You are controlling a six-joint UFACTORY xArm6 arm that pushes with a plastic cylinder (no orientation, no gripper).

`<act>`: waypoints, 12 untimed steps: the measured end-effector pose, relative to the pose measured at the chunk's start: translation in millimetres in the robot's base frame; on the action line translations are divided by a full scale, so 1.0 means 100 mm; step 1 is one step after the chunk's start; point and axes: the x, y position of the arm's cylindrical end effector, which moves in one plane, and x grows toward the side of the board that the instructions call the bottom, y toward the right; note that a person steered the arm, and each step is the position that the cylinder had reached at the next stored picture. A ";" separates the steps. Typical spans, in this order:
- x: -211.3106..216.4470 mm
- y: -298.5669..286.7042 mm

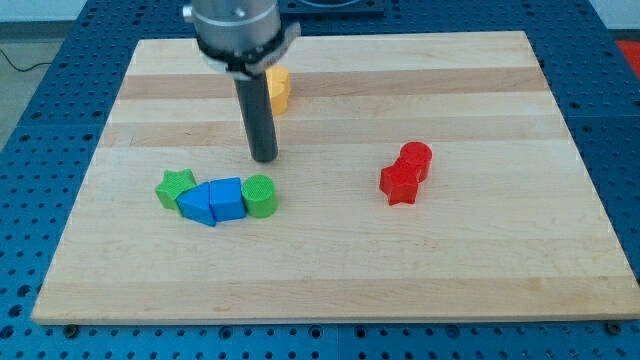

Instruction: Keep green circle on left to green star

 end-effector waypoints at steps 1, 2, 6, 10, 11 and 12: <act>0.35 0.06; 0.53 0.19; 0.90 0.66; 0.97 0.35; 0.87 0.25; 0.60 0.09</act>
